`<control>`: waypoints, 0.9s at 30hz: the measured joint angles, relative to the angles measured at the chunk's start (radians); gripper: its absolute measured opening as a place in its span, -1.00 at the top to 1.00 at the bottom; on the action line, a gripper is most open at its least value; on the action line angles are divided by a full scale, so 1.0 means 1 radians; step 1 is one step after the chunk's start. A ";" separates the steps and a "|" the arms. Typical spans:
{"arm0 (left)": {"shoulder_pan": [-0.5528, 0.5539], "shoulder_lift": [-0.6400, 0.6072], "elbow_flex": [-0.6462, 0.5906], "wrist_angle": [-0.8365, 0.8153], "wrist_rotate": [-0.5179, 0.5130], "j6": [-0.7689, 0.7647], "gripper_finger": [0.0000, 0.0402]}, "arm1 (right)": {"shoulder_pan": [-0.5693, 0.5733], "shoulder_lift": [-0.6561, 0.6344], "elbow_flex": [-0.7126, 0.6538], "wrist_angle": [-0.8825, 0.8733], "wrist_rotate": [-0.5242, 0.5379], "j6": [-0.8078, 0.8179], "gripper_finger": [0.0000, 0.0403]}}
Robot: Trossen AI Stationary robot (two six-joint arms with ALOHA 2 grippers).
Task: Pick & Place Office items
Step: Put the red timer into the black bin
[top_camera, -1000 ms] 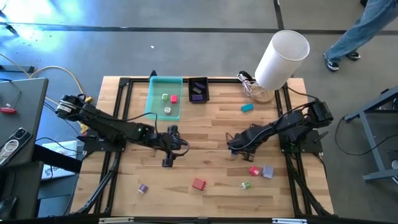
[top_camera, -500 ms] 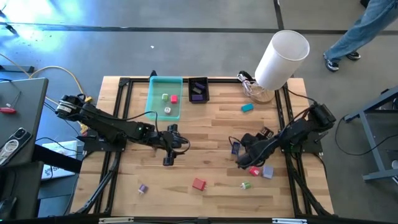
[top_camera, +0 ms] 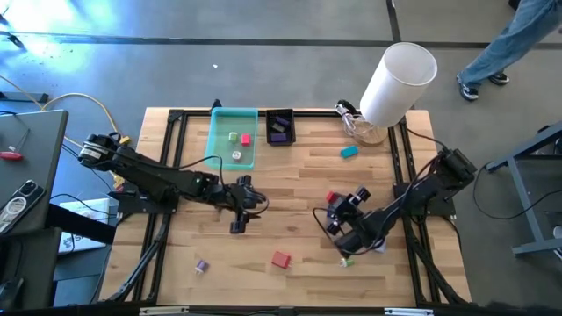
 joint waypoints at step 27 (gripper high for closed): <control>0.007 0.000 0.000 0.012 -0.002 0.003 -0.11 | 0.054 -0.263 0.001 0.347 0.150 -0.639 0.32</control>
